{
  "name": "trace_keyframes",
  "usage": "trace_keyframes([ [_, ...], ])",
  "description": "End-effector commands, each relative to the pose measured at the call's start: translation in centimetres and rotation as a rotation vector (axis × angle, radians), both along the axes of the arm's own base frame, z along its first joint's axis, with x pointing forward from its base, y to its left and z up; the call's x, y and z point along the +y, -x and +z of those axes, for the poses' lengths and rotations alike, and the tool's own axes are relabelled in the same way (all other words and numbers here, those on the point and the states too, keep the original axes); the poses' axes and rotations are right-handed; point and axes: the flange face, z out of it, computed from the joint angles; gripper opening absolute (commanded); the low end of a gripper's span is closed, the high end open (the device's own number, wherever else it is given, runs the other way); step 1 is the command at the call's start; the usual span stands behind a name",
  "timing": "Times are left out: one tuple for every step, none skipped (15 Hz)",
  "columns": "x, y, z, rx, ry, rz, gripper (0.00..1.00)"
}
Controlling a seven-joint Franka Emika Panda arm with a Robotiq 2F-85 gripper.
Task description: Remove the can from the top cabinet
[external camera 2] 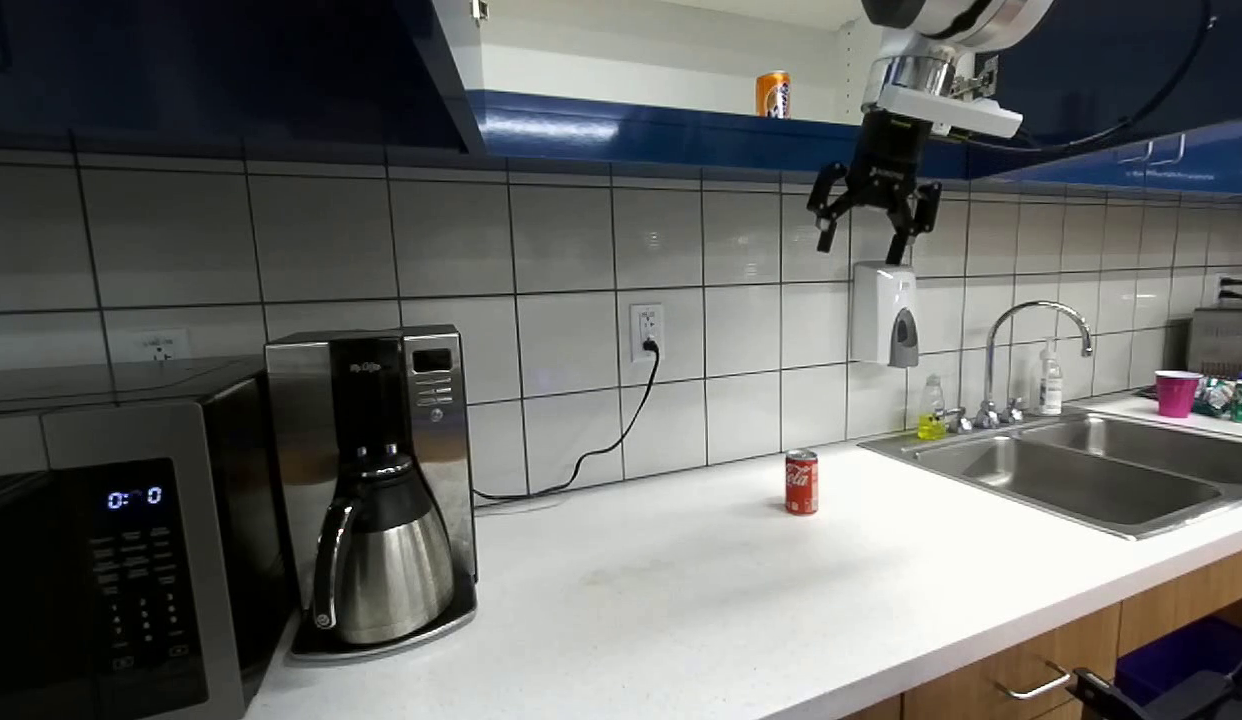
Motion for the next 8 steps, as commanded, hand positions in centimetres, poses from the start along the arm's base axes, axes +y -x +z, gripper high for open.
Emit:
trace_keyframes([
  [0.3,0.2,3.7,-0.055,-0.010,-0.027,1.00],
  [0.3,0.2,4.5,-0.072,-0.009,-0.030,1.00],
  [0.3,0.3,5.3,-0.089,-0.008,-0.032,1.00],
  [0.4,0.3,6.1,-0.105,-0.005,-0.034,1.00],
  [0.5,0.4,6.9,-0.121,-0.004,-0.038,1.00],
  [0.5,0.4,7.6,-0.132,-0.003,-0.039,1.00],
  [0.6,0.4,8.5,-0.147,-0.001,-0.040,1.00],
  [0.7,0.5,9.1,-0.161,0.001,-0.043,1.00],
])
